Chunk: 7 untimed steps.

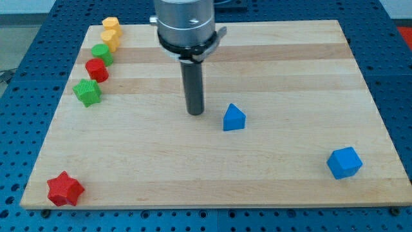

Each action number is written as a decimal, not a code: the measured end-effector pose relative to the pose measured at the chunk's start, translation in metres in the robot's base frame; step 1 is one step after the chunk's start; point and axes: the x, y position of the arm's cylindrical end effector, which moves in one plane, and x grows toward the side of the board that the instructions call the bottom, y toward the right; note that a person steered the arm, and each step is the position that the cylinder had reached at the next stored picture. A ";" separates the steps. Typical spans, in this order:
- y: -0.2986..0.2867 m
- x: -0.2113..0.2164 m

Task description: Move the blue triangle towards the bottom right of the board

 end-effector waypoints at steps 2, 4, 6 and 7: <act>0.046 0.005; 0.082 0.037; 0.081 0.049; 0.051 0.051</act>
